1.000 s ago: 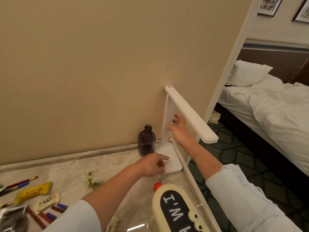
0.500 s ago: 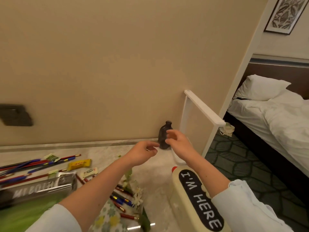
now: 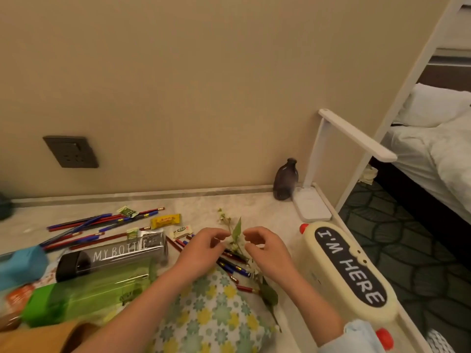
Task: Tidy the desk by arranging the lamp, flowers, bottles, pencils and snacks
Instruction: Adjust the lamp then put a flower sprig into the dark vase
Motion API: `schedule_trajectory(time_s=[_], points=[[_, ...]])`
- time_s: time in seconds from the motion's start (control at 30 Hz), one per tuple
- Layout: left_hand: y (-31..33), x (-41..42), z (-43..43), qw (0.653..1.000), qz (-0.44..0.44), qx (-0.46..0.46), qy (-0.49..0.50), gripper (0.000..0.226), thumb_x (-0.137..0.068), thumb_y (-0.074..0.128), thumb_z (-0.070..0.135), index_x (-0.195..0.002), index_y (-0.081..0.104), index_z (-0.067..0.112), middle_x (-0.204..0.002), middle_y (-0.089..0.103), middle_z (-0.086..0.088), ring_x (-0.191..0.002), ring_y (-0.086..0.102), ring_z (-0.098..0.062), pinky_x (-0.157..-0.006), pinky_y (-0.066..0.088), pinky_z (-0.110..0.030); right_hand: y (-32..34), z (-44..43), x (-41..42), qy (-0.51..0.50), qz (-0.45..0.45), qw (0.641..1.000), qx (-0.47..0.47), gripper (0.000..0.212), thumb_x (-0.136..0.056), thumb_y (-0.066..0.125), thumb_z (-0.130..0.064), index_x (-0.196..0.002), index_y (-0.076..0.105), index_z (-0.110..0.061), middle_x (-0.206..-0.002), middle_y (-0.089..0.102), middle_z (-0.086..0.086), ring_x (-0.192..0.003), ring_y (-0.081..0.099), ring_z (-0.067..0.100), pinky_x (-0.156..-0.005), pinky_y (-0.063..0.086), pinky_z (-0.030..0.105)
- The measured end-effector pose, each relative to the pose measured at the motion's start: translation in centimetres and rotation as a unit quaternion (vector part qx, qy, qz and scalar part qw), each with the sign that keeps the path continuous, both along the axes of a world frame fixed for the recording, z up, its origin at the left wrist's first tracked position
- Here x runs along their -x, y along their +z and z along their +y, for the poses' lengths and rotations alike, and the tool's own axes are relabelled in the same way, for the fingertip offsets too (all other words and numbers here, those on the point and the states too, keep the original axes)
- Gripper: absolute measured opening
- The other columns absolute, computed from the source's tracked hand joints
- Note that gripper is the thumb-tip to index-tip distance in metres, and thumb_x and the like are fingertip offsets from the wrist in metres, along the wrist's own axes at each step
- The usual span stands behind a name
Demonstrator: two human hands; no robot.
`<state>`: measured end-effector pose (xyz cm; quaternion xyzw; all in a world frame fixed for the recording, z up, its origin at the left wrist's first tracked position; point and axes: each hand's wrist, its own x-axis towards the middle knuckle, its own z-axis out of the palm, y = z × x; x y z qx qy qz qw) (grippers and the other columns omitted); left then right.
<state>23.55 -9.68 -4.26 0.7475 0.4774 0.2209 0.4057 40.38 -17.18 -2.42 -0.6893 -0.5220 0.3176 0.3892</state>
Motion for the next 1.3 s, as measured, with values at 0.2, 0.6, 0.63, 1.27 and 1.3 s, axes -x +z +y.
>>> schedule_trajectory(time_s=[0.2,0.6,0.63,1.27,1.3], points=[[-2.4,-0.5,-2.1,0.994,0.064,-0.082,-0.029,0.029,-0.093,0.052,0.022,-0.116,0.060,0.037,-0.113,0.055,0.015,-0.106,0.053,-0.003,-0.089,0.048,-0.026,-3.4,-0.6,1.3,-0.038,-0.128,0.990,0.052,0.039,-0.082,0.062,-0.019,-0.120,0.060,-0.028,-0.120,0.060,-0.008,-0.115,0.051,0.011,-0.094,0.046,0.026],[-3.0,-0.4,-2.1,0.994,0.054,-0.095,-0.007,0.025,-0.089,0.054,0.021,-0.109,0.059,0.035,-0.111,0.058,0.016,-0.105,0.052,-0.003,-0.087,0.047,-0.026,-4.1,0.5,1.3,-0.076,-0.203,0.970,0.110,0.025,-0.079,0.065,-0.025,-0.103,0.072,-0.024,-0.108,0.063,-0.001,-0.105,0.056,0.018,-0.085,0.048,0.031],[-2.9,-0.5,-2.0,0.995,0.056,-0.086,-0.006,0.024,-0.088,0.054,0.021,-0.105,0.059,0.037,-0.108,0.058,0.018,-0.103,0.052,-0.002,-0.085,0.047,-0.024,-3.9,0.6,1.1,-0.087,-0.178,0.974,0.106,0.022,-0.077,0.065,-0.023,-0.098,0.073,-0.023,-0.105,0.065,-0.002,-0.100,0.058,0.016,-0.081,0.049,0.030],[9.4,-6.0,1.9,0.949,-0.274,0.156,0.026,0.021,-0.085,0.070,0.028,-0.104,0.070,0.019,-0.093,0.074,0.000,-0.076,0.072,-0.011,-0.065,0.057,-0.023,8.9,4.8,-2.9,-0.027,-0.017,0.997,-0.076,0.014,-0.082,0.067,-0.019,-0.090,0.076,-0.025,-0.076,0.071,-0.008,-0.072,0.064,0.006,-0.065,0.054,0.025],[10.2,-6.4,2.2,0.947,-0.281,0.149,0.033,0.021,-0.084,0.071,0.028,-0.103,0.069,0.019,-0.091,0.074,0.000,-0.075,0.071,-0.010,-0.064,0.057,-0.022,9.8,5.2,-3.3,-0.017,-0.020,0.997,-0.079,0.016,-0.082,0.067,-0.017,-0.091,0.076,-0.025,-0.075,0.071,-0.009,-0.071,0.065,0.004,-0.062,0.053,0.021]])
